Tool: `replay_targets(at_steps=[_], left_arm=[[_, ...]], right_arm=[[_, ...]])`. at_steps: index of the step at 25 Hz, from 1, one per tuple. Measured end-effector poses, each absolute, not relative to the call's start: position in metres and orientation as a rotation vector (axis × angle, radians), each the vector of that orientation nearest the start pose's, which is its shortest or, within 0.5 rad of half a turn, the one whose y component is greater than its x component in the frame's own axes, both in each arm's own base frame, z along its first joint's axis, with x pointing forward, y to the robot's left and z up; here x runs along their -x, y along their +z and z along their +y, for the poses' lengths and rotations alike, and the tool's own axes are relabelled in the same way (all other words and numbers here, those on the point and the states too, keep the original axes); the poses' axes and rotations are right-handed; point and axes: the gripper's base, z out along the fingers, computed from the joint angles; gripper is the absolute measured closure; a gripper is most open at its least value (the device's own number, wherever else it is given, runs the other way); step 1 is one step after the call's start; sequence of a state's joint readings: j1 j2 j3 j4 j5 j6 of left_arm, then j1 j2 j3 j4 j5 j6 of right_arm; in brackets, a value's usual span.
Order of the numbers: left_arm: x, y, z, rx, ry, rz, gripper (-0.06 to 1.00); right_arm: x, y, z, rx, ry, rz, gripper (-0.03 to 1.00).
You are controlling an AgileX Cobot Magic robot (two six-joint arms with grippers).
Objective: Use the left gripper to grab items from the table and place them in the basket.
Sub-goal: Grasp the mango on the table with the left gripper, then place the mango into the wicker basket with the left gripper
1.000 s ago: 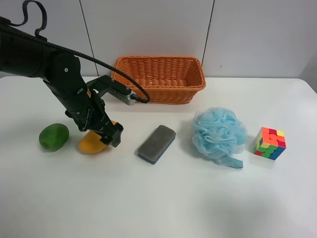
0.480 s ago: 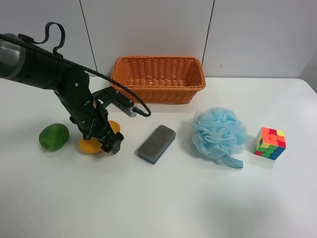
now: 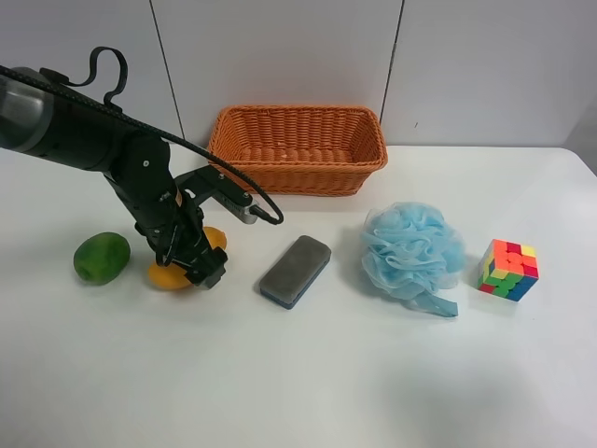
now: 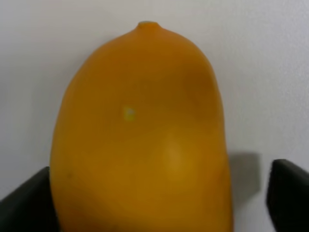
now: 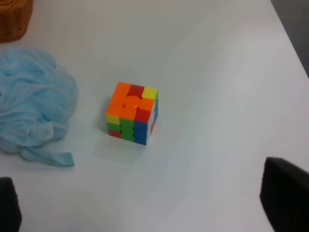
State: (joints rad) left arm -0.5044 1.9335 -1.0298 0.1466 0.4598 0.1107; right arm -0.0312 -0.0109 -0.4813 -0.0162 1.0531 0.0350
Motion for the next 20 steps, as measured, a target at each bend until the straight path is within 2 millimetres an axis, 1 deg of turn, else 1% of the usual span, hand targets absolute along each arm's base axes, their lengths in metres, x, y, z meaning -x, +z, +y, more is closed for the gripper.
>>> replay_targets(at_steps=[1,2,15,18,20], left_arm=[[-0.31,0.119,-0.164,-1.022,0.036,2.647,0.31],[-0.31,0.118,-0.164,-1.022,0.036,2.648,0.35],[-0.309,0.119,-0.163,-1.027,0.042,2.658,0.34],[-0.306,0.129,-0.162,-1.026,0.05,2.662,0.34],[-0.304,0.141,-0.16,-1.023,0.057,2.649,0.34]], right_arm=[[0.004,0.273,-0.001,-0.068,-0.017,2.043,-0.03],[0.004,0.273,-0.001,-0.068,-0.017,2.043,-0.03],[0.004,0.273,-0.001,-0.068,-0.017,2.043,-0.03],[0.004,0.273,-0.001,-0.068,-0.017,2.043,-0.03],[0.004,0.273,-0.001,-0.068,-0.017,2.043,-0.03]])
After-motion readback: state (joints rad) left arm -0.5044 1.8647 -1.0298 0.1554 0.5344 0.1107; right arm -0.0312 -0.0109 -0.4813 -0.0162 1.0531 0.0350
